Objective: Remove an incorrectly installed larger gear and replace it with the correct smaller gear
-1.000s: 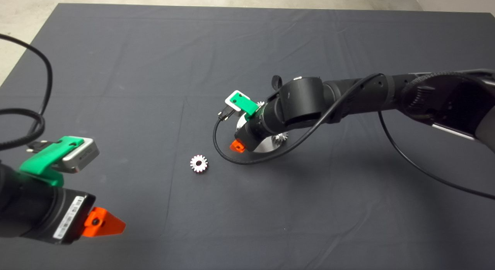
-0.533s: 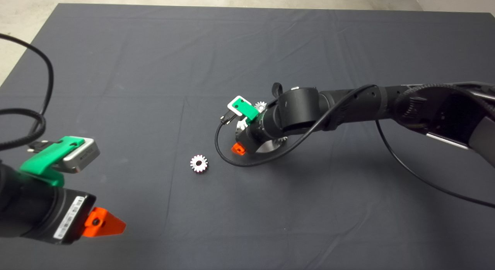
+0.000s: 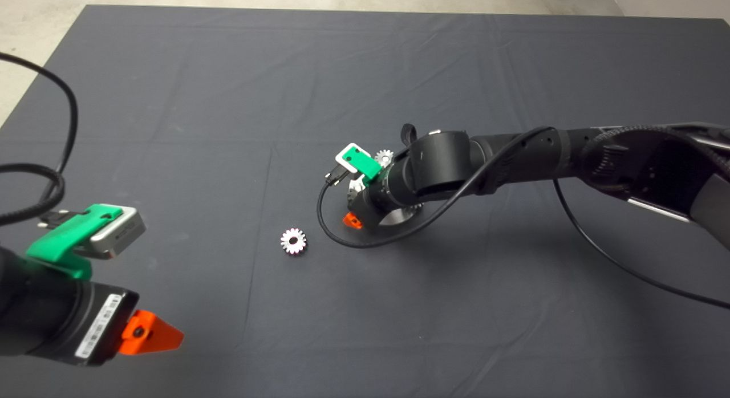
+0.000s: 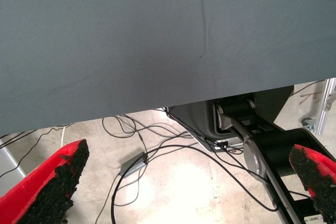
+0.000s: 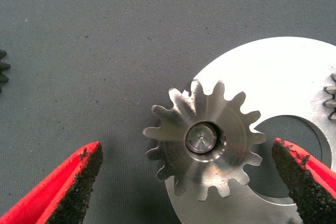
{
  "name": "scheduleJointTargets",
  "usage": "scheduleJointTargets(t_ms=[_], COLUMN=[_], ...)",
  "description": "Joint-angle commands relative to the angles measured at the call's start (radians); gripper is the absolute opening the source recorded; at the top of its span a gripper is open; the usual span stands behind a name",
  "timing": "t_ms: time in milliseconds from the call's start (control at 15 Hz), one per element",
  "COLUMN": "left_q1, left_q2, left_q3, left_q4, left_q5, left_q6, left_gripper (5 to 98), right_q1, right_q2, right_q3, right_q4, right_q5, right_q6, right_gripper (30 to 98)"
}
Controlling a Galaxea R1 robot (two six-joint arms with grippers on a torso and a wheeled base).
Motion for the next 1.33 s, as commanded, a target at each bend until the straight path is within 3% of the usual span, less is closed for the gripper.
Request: scheduleJointTargets(t_ms=[0,667,733,933,1267], left_q1=[-0.009,-0.009,-0.009,-0.009,-0.009], left_q2=[-0.003,-0.011,-0.018,-0.046,-0.046], left_q3=[0.014,0.015,0.015,0.016,0.018], left_q4=[-0.016,-0.015,-0.016,-0.016,-0.016], left_q5=[0.003,0.002,-0.003,-0.01,-0.02], left_q6=[0.005,0.005,0.006,0.009,0.013], left_gripper=[98.2,98.2,98.2,98.2,98.2], right_q1=[0.02,0.02,0.02,0.02,0.017], right_q2=[0.0,0.001,0.003,0.004,0.004], right_q3=[-0.002,-0.009,-0.011,-0.01,-0.01], right_q4=[-0.025,-0.03,-0.03,-0.033,-0.053], right_q5=[0.005,0.006,0.006,0.006,0.008], right_q6=[-0.001,-0.002,-0.002,-0.004,-0.002], right_gripper=[84.8,74.2,70.5,70.5,60.3])
